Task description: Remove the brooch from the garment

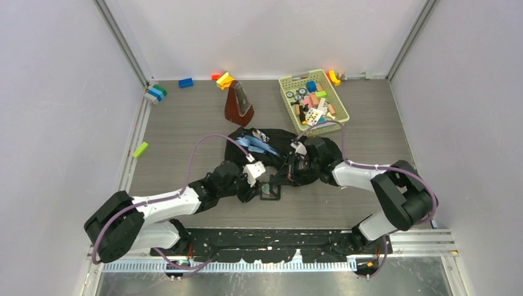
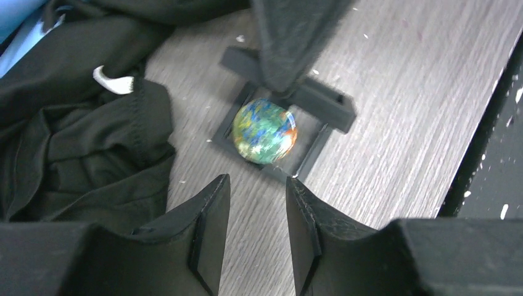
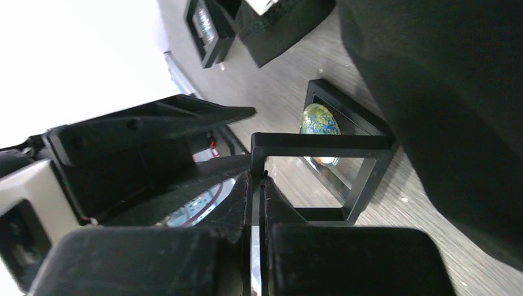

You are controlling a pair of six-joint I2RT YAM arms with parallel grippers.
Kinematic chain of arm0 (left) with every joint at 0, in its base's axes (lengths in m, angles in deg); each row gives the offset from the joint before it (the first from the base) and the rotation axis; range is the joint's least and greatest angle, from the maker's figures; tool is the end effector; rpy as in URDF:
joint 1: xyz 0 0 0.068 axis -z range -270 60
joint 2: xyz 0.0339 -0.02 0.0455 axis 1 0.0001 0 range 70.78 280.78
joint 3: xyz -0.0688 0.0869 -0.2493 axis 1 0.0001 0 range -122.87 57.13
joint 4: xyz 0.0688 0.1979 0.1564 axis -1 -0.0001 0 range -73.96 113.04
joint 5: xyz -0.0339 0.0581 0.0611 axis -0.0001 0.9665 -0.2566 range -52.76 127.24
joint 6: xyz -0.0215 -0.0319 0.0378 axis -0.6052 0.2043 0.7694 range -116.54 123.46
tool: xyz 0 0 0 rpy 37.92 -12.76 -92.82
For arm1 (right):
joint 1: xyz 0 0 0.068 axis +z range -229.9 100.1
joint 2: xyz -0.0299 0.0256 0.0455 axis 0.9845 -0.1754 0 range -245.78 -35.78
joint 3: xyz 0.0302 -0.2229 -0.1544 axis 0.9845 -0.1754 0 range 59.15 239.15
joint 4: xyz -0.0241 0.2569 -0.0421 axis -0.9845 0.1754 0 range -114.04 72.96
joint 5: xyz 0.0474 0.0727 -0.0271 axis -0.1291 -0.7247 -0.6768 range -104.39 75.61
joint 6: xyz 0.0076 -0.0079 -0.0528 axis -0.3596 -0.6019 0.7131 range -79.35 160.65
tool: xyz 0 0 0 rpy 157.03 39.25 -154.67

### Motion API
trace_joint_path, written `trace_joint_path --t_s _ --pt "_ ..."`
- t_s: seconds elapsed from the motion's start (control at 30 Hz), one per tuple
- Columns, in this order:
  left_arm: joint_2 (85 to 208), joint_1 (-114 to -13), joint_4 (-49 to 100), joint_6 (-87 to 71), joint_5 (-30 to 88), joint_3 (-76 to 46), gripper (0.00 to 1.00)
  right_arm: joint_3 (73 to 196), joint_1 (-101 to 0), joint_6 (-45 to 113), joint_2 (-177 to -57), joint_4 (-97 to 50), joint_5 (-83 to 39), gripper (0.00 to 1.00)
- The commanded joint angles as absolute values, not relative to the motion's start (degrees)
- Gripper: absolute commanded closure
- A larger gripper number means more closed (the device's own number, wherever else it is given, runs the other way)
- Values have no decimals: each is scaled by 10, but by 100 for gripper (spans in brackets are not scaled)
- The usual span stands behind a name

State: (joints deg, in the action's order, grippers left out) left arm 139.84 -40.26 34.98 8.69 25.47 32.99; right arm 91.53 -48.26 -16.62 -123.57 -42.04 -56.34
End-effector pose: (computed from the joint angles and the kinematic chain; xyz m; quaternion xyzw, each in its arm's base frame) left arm 0.1449 -0.1822 0.1703 0.4468 0.7529 -0.2632 0.4053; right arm 0.2242 0.1661 0.1486 0.0310 0.8514 0.5188 0.0705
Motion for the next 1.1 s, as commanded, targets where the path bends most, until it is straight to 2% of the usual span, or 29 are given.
trace_joint_path --t_s 0.0,0.13,0.43,0.63,0.7,0.8,0.83,1.07 --pt "1384 -447 351 5 228 302 59 972 -483 -52 -1180 -198 -478 99" --pt "1367 -470 362 -12 224 312 55 1001 -475 -18 -1170 -118 -437 99" --pt "1292 -471 394 -24 283 360 40 1046 -434 -20 -1229 -111 -398 99" --pt "1375 -471 361 -24 231 315 43 1050 -428 -32 -1226 -126 -391 98" --pt "1407 -471 326 -20 221 283 47 1052 -427 -30 -1223 -117 -385 88" --pt "1430 -471 310 -18 216 265 48 1055 -427 -27 -1216 -106 -380 55" --pt "1428 -471 312 -18 217 266 48 1058 -427 -25 -1211 -99 -377 52" --pt "1371 -471 340 -18 259 306 41 1079 -429 4 -1144 -27 -322 52"
